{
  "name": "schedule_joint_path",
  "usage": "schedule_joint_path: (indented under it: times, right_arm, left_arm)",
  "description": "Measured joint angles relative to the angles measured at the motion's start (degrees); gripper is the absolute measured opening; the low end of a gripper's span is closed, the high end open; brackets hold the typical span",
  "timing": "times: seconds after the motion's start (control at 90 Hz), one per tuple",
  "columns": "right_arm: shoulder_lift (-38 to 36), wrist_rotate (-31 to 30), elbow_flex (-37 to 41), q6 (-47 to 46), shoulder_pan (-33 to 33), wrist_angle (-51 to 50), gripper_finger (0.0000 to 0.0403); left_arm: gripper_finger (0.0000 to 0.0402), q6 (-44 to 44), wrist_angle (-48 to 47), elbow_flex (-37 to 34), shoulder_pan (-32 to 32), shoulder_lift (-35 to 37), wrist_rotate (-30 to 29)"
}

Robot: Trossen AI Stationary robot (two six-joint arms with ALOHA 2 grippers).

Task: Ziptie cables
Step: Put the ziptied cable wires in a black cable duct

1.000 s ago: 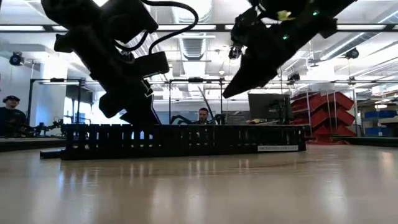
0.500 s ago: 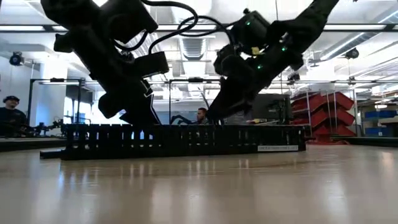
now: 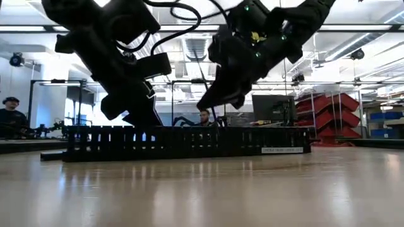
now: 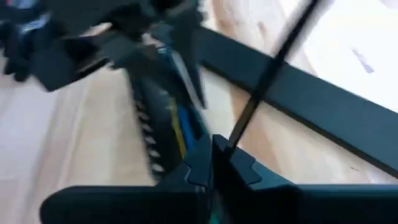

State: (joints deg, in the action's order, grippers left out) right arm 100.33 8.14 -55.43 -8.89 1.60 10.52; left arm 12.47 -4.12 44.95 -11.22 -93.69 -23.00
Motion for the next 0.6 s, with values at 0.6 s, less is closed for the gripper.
schedule_joint_path:
  times: [0.6]
  right_arm:
    - [1.5,-0.8,-4.9,2.5,-4.3,1.5,0.0000]
  left_arm:
    - [0.0004,-0.2,0.2,0.0,0.1,0.0,-0.1]
